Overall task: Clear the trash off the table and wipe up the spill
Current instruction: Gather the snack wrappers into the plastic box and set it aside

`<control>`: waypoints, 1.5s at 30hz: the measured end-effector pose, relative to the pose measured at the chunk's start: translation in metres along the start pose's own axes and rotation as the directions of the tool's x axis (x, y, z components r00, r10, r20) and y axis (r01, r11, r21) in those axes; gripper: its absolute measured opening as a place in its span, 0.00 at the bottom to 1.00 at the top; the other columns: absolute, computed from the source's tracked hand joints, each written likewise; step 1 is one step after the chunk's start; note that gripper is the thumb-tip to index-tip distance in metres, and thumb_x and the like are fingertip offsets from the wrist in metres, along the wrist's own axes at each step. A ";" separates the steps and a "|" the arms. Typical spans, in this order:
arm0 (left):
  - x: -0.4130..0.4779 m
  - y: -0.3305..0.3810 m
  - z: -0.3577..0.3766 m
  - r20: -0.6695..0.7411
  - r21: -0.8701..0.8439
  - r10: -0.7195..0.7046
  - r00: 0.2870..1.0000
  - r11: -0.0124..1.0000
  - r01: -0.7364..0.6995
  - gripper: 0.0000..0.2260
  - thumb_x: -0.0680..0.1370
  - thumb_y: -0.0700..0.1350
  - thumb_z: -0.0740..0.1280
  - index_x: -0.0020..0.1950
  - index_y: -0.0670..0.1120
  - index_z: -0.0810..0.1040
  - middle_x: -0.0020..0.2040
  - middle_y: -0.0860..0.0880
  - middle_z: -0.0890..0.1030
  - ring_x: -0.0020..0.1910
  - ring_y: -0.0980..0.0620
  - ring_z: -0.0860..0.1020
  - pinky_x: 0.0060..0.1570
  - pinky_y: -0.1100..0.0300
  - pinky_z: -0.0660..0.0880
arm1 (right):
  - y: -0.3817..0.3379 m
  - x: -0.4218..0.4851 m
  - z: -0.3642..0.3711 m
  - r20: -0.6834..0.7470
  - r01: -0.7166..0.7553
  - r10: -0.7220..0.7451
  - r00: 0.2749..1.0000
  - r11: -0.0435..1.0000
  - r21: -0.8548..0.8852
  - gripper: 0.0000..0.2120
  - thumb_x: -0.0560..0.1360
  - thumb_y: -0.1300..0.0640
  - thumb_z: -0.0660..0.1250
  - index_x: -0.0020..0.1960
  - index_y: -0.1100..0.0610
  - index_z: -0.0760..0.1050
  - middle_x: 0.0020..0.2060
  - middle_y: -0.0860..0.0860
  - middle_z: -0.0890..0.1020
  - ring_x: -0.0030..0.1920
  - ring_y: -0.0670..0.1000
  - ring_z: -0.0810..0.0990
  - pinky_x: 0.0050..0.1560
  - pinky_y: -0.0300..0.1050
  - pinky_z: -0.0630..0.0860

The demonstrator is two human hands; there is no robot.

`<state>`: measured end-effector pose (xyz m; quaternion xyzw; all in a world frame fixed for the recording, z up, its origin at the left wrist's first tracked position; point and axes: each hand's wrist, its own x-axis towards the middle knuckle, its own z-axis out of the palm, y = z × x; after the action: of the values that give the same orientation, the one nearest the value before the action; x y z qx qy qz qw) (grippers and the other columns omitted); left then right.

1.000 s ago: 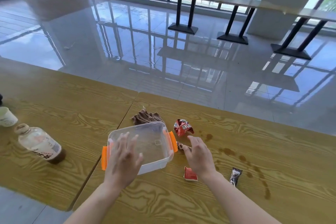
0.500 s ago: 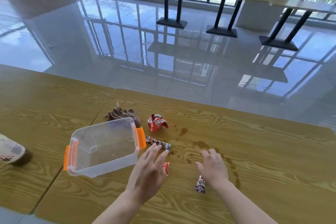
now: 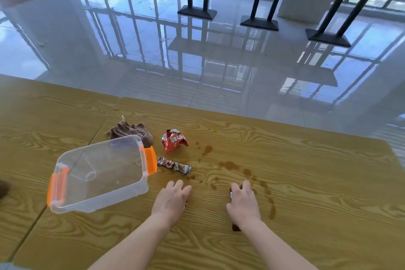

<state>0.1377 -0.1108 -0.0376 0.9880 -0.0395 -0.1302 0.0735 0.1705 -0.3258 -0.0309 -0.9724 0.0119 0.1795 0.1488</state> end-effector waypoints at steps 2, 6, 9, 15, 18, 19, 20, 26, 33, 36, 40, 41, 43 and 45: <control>0.000 -0.002 0.000 -0.009 -0.010 0.016 1.000 1.000 -0.016 0.16 0.77 0.41 0.65 0.64 0.49 0.72 0.56 0.47 0.74 0.53 0.46 0.71 0.48 0.53 0.75 | 0.001 -0.001 0.001 -0.013 0.008 -0.008 1.000 1.000 0.009 0.11 0.72 0.67 0.60 0.51 0.54 0.69 0.55 0.53 0.66 0.48 0.54 0.70 0.51 0.46 0.73; -0.005 -0.007 -0.003 -0.028 -0.066 0.008 1.000 0.998 -0.010 0.10 0.76 0.39 0.67 0.56 0.47 0.73 0.52 0.47 0.73 0.50 0.47 0.72 0.44 0.55 0.75 | -0.002 0.000 -0.004 -0.058 0.057 -0.054 0.997 0.998 0.042 0.13 0.71 0.69 0.58 0.51 0.56 0.73 0.51 0.51 0.67 0.47 0.54 0.72 0.48 0.46 0.73; -0.009 -0.009 -0.006 -0.065 -0.096 0.039 0.997 0.994 -0.046 0.07 0.77 0.38 0.65 0.54 0.45 0.74 0.50 0.46 0.73 0.48 0.48 0.72 0.42 0.55 0.74 | -0.012 0.001 -0.012 -0.087 0.099 -0.092 0.992 0.993 0.071 0.17 0.71 0.70 0.59 0.55 0.56 0.76 0.52 0.52 0.69 0.48 0.55 0.74 0.48 0.47 0.74; -0.020 -0.009 -0.031 -0.229 -0.135 0.111 0.967 0.980 -0.145 0.05 0.79 0.40 0.66 0.55 0.45 0.76 0.48 0.46 0.74 0.47 0.48 0.73 0.45 0.53 0.76 | -0.041 -0.001 -0.029 -0.158 0.199 -0.184 0.970 0.976 0.086 0.16 0.72 0.70 0.60 0.55 0.58 0.77 0.51 0.52 0.70 0.47 0.54 0.75 0.49 0.50 0.76; -0.029 -0.009 -0.058 -0.380 -0.168 0.119 0.917 0.966 -0.195 0.08 0.75 0.38 0.70 0.54 0.45 0.78 0.45 0.46 0.76 0.44 0.47 0.75 0.41 0.51 0.77 | -0.056 -0.002 -0.037 -0.187 0.252 -0.234 0.954 0.964 0.080 0.16 0.72 0.70 0.60 0.56 0.58 0.77 0.52 0.52 0.71 0.47 0.54 0.75 0.48 0.48 0.76; -0.032 -0.011 -0.067 -0.429 -0.191 0.100 0.898 0.961 -0.199 0.10 0.73 0.37 0.72 0.54 0.45 0.79 0.44 0.46 0.77 0.43 0.47 0.76 0.39 0.51 0.77 | -0.061 -0.002 -0.040 -0.194 0.269 -0.250 0.949 0.960 0.076 0.17 0.72 0.70 0.60 0.57 0.57 0.77 0.52 0.52 0.71 0.47 0.54 0.75 0.47 0.48 0.75; -0.035 -0.013 -0.076 -0.469 -0.222 0.070 0.880 0.955 -0.195 0.11 0.72 0.37 0.73 0.53 0.44 0.80 0.44 0.46 0.77 0.42 0.46 0.76 0.39 0.50 0.77 | -0.066 -0.003 -0.043 -0.201 0.285 -0.266 0.943 0.956 0.073 0.17 0.72 0.70 0.61 0.57 0.57 0.77 0.53 0.52 0.71 0.47 0.54 0.75 0.47 0.47 0.75; -0.054 -0.056 -0.117 -0.580 -0.303 -0.101 0.808 0.948 -0.099 0.14 0.69 0.35 0.76 0.53 0.45 0.82 0.42 0.47 0.78 0.39 0.45 0.78 0.37 0.51 0.78 | -0.104 -0.002 -0.062 -0.238 0.410 -0.383 0.893 0.909 0.075 0.21 0.72 0.69 0.66 0.63 0.57 0.76 0.54 0.52 0.72 0.47 0.53 0.76 0.46 0.43 0.75; -0.077 -0.118 -0.132 -0.576 -0.385 -0.313 0.756 0.919 0.087 0.13 0.68 0.34 0.77 0.50 0.42 0.84 0.41 0.44 0.81 0.39 0.42 0.79 0.38 0.52 0.76 | -0.172 -0.001 -0.066 -0.192 0.503 -0.470 0.862 0.841 0.201 0.24 0.71 0.64 0.70 0.66 0.53 0.75 0.55 0.50 0.74 0.48 0.52 0.78 0.49 0.44 0.77; -0.084 -0.141 -0.129 -0.571 -0.362 -0.360 0.737 0.917 0.168 0.12 0.70 0.37 0.77 0.52 0.45 0.84 0.42 0.47 0.82 0.40 0.44 0.79 0.39 0.55 0.68 | -0.205 -0.001 -0.061 -0.188 0.550 -0.518 0.835 0.805 0.222 0.22 0.71 0.63 0.70 0.64 0.53 0.77 0.56 0.50 0.75 0.53 0.53 0.77 0.50 0.43 0.74; -0.084 -0.166 -0.120 -0.519 -0.407 -0.439 0.733 0.881 0.240 0.11 0.72 0.39 0.74 0.54 0.47 0.83 0.44 0.47 0.81 0.41 0.42 0.78 0.43 0.50 0.71 | -0.245 0.000 -0.051 -0.163 0.594 -0.571 0.805 0.776 0.212 0.21 0.72 0.61 0.71 0.64 0.52 0.77 0.54 0.50 0.75 0.50 0.54 0.78 0.49 0.43 0.74; -0.084 -0.170 -0.117 -0.508 -0.411 -0.453 0.733 0.875 0.256 0.11 0.72 0.39 0.74 0.53 0.48 0.83 0.44 0.47 0.81 0.40 0.41 0.77 0.41 0.50 0.72 | -0.254 0.001 -0.049 -0.154 0.601 -0.581 0.799 0.773 0.204 0.22 0.72 0.62 0.71 0.65 0.53 0.77 0.54 0.51 0.75 0.49 0.54 0.78 0.48 0.43 0.73; -0.082 -0.178 -0.111 -0.490 -0.401 -0.457 0.742 0.874 0.274 0.10 0.72 0.39 0.75 0.52 0.48 0.83 0.43 0.47 0.81 0.38 0.41 0.76 0.37 0.52 0.70 | -0.270 0.003 -0.043 -0.141 0.613 -0.596 0.790 0.769 0.184 0.22 0.72 0.64 0.69 0.65 0.53 0.76 0.54 0.52 0.74 0.48 0.55 0.77 0.46 0.41 0.71; -0.079 -0.186 -0.105 -0.470 -0.373 -0.440 0.765 0.885 0.280 0.10 0.72 0.39 0.74 0.52 0.48 0.83 0.42 0.47 0.81 0.38 0.41 0.76 0.39 0.51 0.70 | -0.283 0.006 -0.037 -0.112 0.618 -0.608 0.786 0.767 0.173 0.22 0.72 0.65 0.68 0.65 0.54 0.76 0.56 0.53 0.75 0.50 0.56 0.78 0.47 0.42 0.71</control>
<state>0.1005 0.0944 0.0535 0.9516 0.1940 0.1385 0.1942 0.2108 -0.0662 0.0807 -0.9070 -0.2842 0.0950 0.2960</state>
